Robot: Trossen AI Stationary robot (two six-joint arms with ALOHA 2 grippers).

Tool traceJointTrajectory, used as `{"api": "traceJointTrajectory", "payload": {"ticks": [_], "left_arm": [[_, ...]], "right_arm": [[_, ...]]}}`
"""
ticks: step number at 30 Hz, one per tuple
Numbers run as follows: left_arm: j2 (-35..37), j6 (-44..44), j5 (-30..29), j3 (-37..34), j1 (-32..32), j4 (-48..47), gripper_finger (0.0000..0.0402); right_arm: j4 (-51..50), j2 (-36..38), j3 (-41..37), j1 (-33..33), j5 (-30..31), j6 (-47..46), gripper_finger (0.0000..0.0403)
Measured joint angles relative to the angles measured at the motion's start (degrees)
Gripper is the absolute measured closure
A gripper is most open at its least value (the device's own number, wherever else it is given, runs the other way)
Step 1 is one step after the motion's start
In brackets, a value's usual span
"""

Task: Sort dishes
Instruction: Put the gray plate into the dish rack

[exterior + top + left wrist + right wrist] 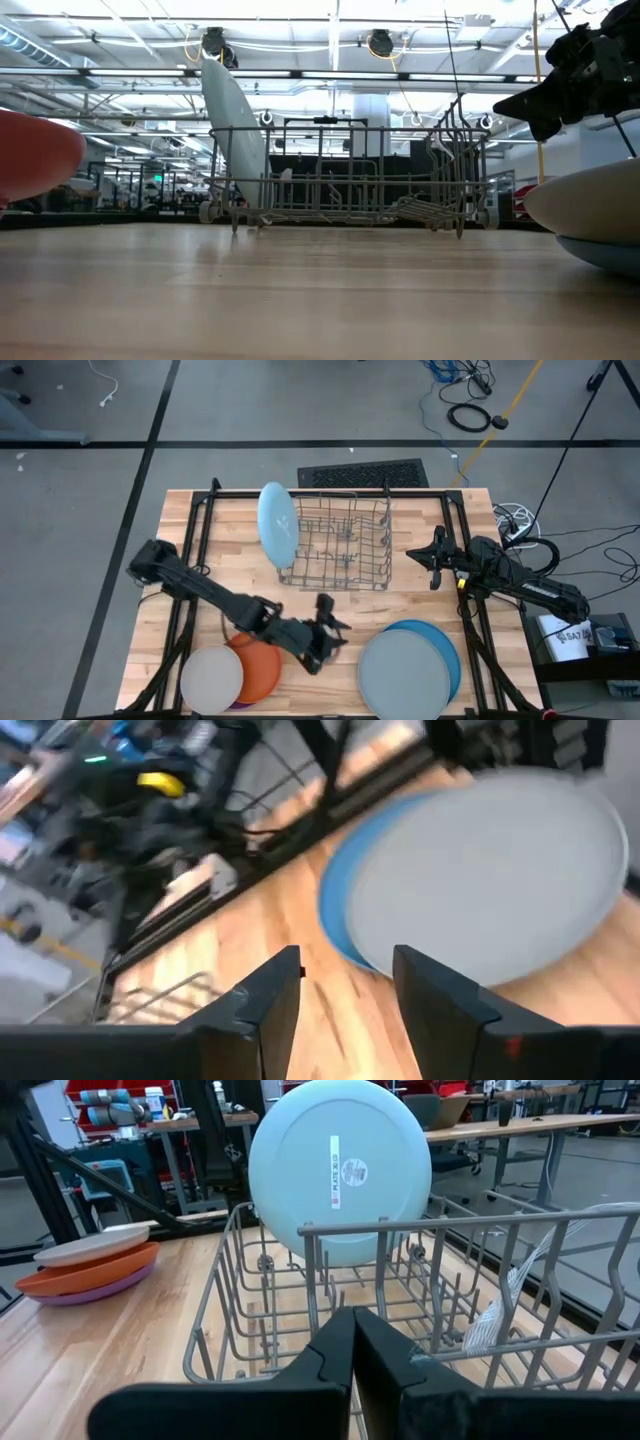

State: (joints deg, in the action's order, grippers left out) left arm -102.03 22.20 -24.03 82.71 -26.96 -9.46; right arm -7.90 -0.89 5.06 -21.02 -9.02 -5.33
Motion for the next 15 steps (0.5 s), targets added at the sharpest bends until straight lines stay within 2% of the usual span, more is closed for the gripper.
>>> {"api": "traceJointTrajectory", "payload": {"ticks": [8,12,15], "left_arm": [[-11.1,11.6,4.8,5.0,-0.9,-0.4,0.0238],[-14.8,17.9,5.1,8.4,-1.5,-0.5,0.0238],[-16.7,19.2,5.0,9.9,-1.4,-0.5,0.0238]], "right_arm": [[0.0,0.0,0.0,0.0,0.0,0.0,0.0399],[0.0,0.0,0.0,0.0,0.0,0.0,0.0399],[0.0,0.0,0.0,0.0,0.0,0.0,0.0399]]}}
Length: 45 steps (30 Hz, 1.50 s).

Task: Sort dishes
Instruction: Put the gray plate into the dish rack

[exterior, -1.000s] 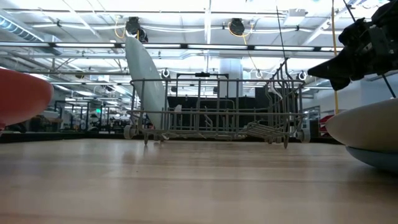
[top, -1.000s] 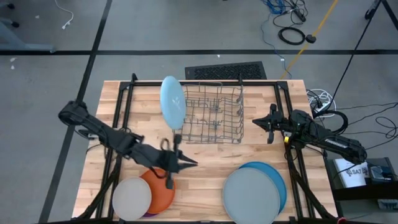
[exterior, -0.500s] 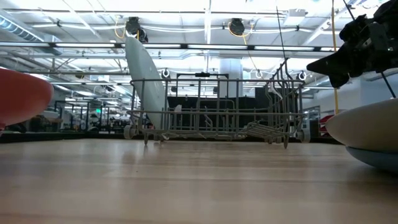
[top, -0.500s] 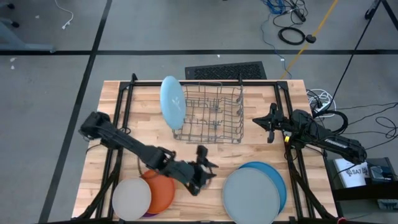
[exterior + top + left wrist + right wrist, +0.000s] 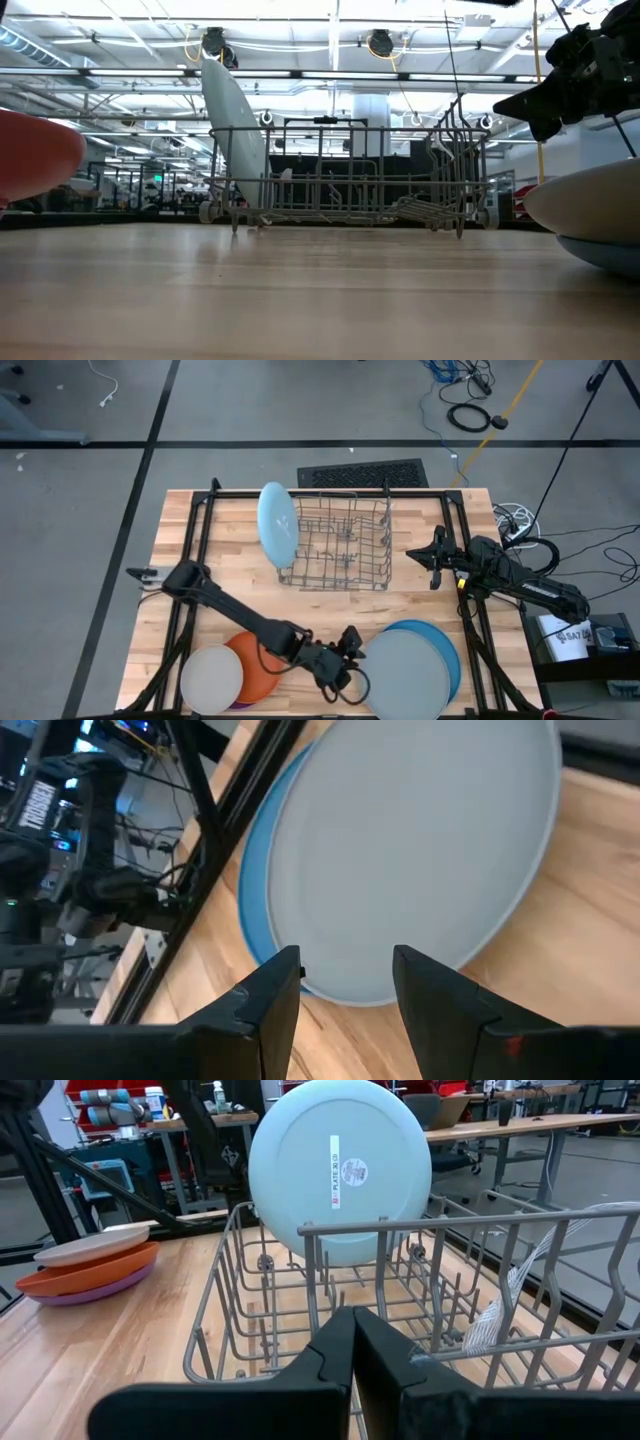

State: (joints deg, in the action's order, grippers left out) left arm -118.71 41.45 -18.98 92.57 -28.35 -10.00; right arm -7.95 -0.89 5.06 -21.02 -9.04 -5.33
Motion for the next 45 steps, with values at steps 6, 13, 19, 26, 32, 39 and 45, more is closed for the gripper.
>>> {"api": "traceJointTrajectory", "payload": {"ticks": [6,13,19,26,32,39,45], "left_arm": [[-2.0,1.8,2.3,0.5,1.7,-2.2,0.0238],[-3.2,0.2,9.1,0.5,2.8,-5.7,0.0238],[-6.0,4.2,12.9,0.5,3.0,-4.3,0.0238],[-8.5,7.5,13.6,0.5,2.8,2.2,0.0238],[-10.6,7.6,15.2,0.5,2.8,4.8,0.0238],[-13.2,10.1,13.8,0.5,2.1,8.1,0.0239],[-13.3,10.5,9.5,0.5,1.9,11.0,0.0287]], "right_arm": [[0.0,0.0,0.0,0.0,0.0,0.0,0.0399],[0.0,0.0,0.0,0.0,0.0,0.0,0.0399],[0.2,0.0,0.0,0.0,0.0,-0.6,0.0399],[0.4,0.0,0.0,0.0,0.0,-0.9,0.0399],[0.4,0.0,0.0,0.0,0.0,-0.6,0.0399],[0.3,0.0,0.0,0.0,0.0,-0.5,0.0399],[0.3,0.0,0.0,0.0,0.0,-0.3,0.0399]]}}
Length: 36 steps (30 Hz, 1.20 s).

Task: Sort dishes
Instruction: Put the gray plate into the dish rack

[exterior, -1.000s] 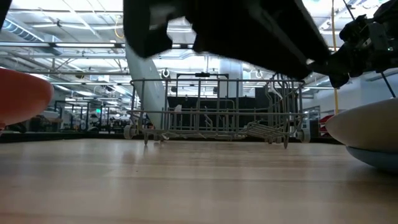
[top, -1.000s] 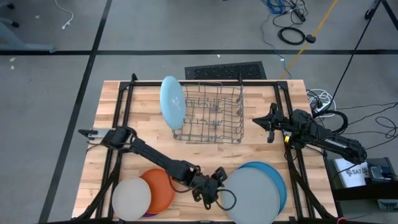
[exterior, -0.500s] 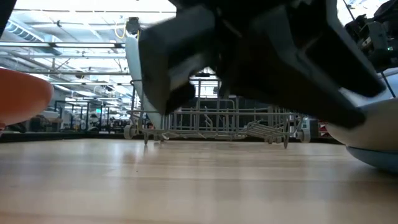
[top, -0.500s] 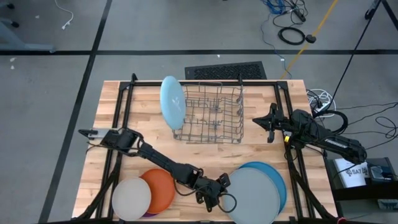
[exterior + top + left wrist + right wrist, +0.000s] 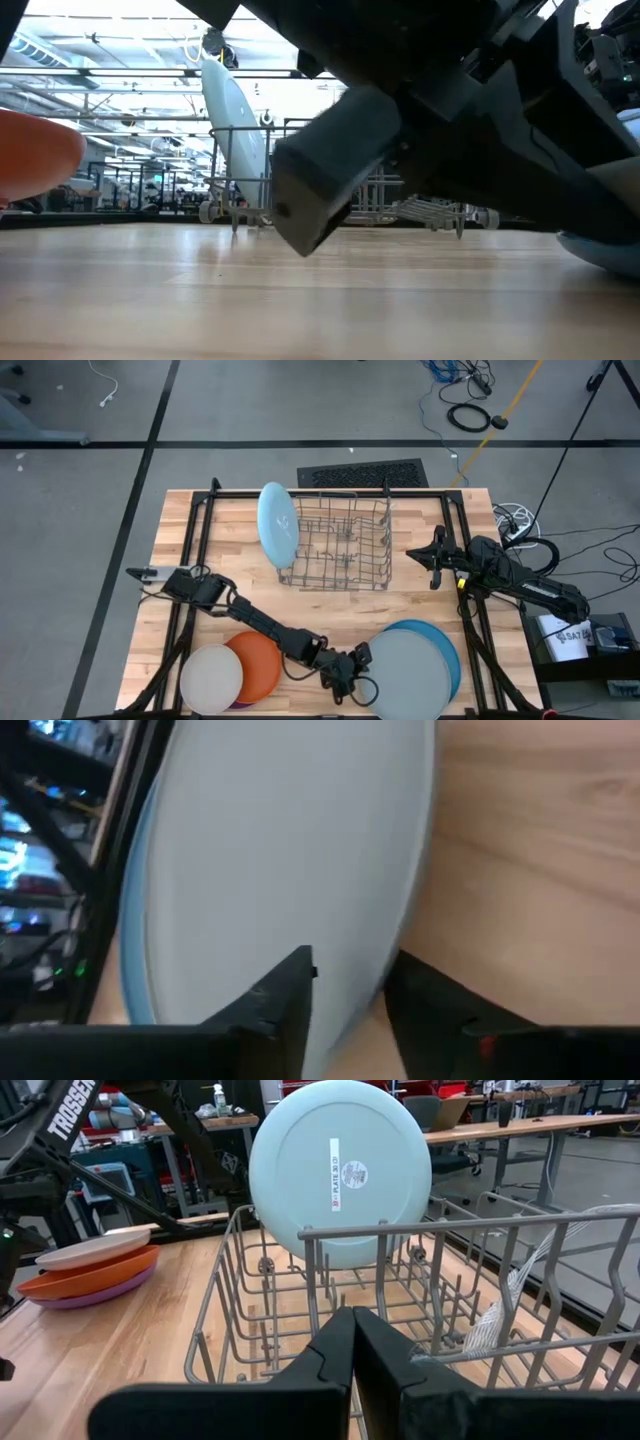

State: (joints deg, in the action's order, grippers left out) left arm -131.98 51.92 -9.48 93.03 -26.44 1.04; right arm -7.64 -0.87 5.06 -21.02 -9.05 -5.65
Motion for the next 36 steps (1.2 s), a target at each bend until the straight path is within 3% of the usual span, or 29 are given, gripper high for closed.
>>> {"api": "traceJointTrajectory", "payload": {"ticks": [8,19,27,36], "left_arm": [[0.1,-0.5,-2.8,0.1,-0.1,0.6,0.0391],[1.8,-0.4,-9.0,0.0,-0.5,0.0,0.0398],[9.0,-3.3,-13.1,0.0,-0.9,1.1,0.04],[21.3,-6.7,-26.6,0.0,-3.4,1.7,0.04]], "right_arm": [[-0.2,0.0,0.0,0.0,0.0,0.1,0.0399],[-0.4,0.0,0.0,0.0,0.0,0.3,0.0399],[-0.4,0.0,0.0,0.0,0.0,0.3,0.0399],[0.0,0.0,0.0,0.0,0.0,-0.2,0.0399]]}}
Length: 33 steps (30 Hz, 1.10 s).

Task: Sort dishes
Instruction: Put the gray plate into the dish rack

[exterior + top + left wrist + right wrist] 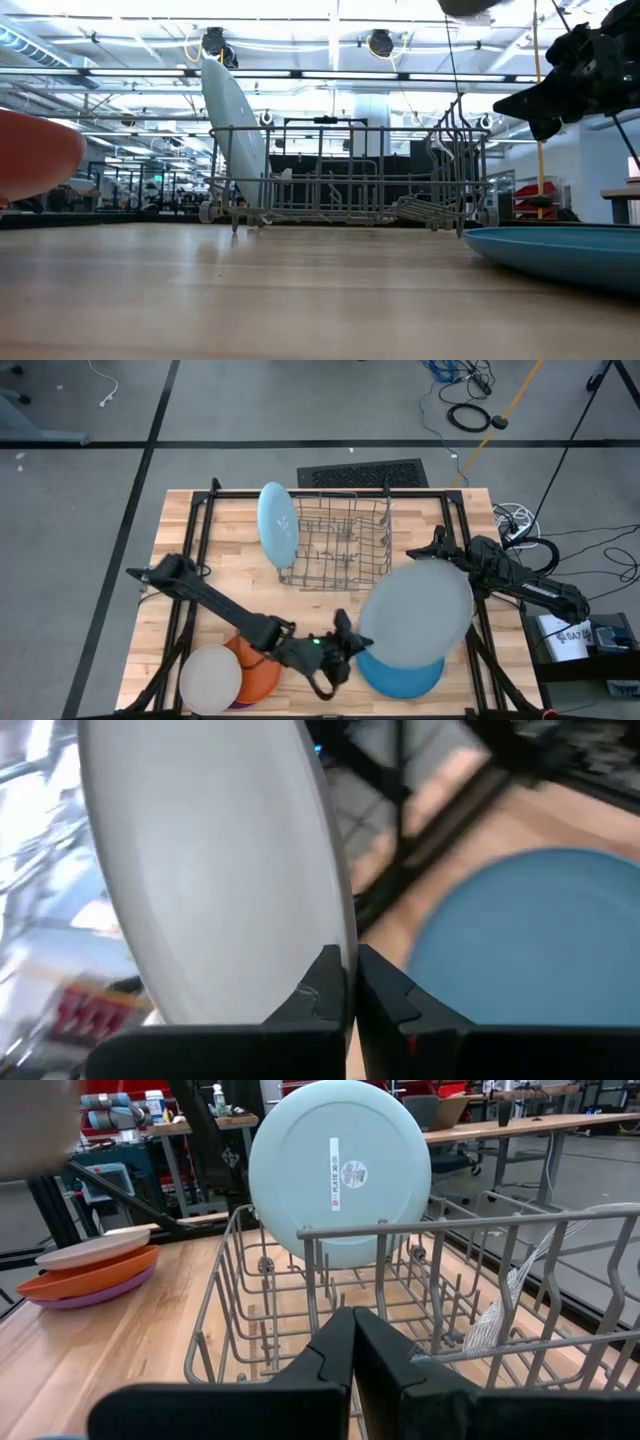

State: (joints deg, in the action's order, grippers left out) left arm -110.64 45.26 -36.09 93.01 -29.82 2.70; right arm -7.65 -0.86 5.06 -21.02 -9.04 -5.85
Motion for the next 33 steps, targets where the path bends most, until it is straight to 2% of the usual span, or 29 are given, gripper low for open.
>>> {"api": "traceJointTrajectory", "payload": {"ticks": [3,6,12,15,21,28,33], "left_arm": [[4.3,-0.3,-6.3,0.0,-0.3,-0.2,0.04],[8.9,-5.7,-10.7,0.0,1.0,-0.8,0.04],[16.3,-23.6,-12.0,-0.5,6.9,-9.0,0.04],[18.5,-30.9,-10.2,-2.4,10.3,-11.1,0.04],[23.5,-45.7,-1.2,-9.6,17.8,-11.0,0.0401],[30.5,-58.0,1.0,-19.4,23.8,-10.8,0.0401],[34.5,-64.4,3.6,-26.0,25.6,-11.2,0.0401]], "right_arm": [[0.1,0.0,0.0,0.0,0.0,0.0,0.0399],[0.1,0.0,0.0,0.0,0.0,-0.1,0.0399],[0.1,0.0,0.0,0.0,0.0,-0.1,0.0399],[0.1,0.0,0.0,0.0,0.0,-0.1,0.0399],[0.1,0.0,0.0,0.0,0.0,0.0,0.0399],[0.1,0.0,0.0,0.0,0.0,0.5,0.0399],[0.1,0.0,0.0,0.0,0.0,1.2,0.0399]]}}
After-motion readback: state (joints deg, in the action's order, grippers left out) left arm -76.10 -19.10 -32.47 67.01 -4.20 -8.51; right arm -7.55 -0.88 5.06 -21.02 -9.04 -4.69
